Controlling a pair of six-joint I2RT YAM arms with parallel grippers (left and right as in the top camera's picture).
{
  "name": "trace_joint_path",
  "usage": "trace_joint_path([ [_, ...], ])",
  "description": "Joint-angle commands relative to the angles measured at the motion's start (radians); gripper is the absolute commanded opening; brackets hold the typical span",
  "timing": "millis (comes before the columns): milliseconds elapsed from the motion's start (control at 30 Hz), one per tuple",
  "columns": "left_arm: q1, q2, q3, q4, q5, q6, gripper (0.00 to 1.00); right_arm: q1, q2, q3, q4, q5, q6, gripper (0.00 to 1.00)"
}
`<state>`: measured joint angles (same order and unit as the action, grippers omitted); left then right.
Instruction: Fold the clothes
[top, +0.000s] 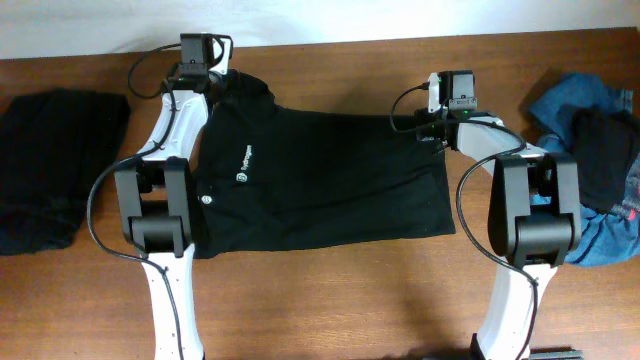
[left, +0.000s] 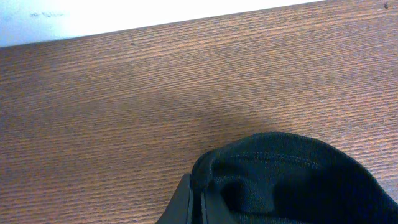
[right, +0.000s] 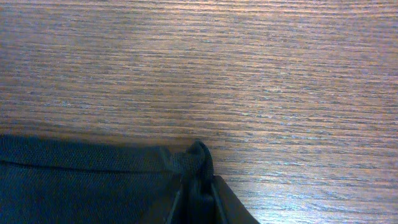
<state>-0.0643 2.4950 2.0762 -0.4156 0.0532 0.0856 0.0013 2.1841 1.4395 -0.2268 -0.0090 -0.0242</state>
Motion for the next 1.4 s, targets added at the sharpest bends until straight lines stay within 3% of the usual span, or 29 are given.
trace_joint_path([
  [0,0.002,-0.017,0.021,-0.002,0.003,-0.001,0.00,-0.003,0.032,0.005,0.000,0.021,0.003,0.17],
  [200,0.009,-0.038,0.021,-0.014,0.003,-0.001,0.00,-0.003,0.030,0.019,-0.005,0.020,0.003,0.06],
  [633,0.046,-0.126,0.021,-0.124,0.003,-0.001,0.00,-0.002,-0.111,0.019,-0.065,0.021,0.003,0.05],
  [1100,0.050,-0.183,0.021,-0.301,0.003,-0.001,0.00,-0.002,-0.132,0.019,-0.115,-0.010,0.002,0.04],
  [1367,0.055,-0.210,0.021,-0.388,0.003,-0.002,0.00,0.000,-0.217,0.019,-0.228,-0.017,-0.031,0.04],
])
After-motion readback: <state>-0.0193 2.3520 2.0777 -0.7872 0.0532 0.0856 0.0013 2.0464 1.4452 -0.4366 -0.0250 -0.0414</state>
